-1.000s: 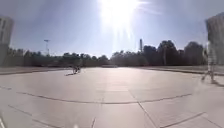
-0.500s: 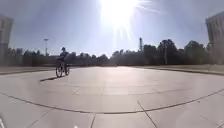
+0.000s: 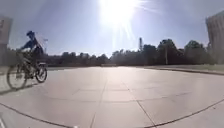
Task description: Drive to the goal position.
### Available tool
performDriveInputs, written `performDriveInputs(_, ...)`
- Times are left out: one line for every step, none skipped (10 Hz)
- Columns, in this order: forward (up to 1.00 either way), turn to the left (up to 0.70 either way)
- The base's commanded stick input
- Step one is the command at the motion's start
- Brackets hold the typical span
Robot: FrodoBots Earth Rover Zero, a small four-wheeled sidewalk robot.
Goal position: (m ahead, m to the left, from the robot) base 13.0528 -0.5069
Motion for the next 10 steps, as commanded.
performDriveInputs(0.70,0.00)
performDriveInputs(0.70,0.00)
performDriveInputs(0.70,0.00)
performDriveInputs(0.70,0.00)
performDriveInputs(0.70,0.00)
performDriveInputs(0.70,0.00)
performDriveInputs(0.70,0.00)
performDriveInputs(0.70,0.00)
performDriveInputs(0.70,0.00)
performDriveInputs(0.70,0.00)
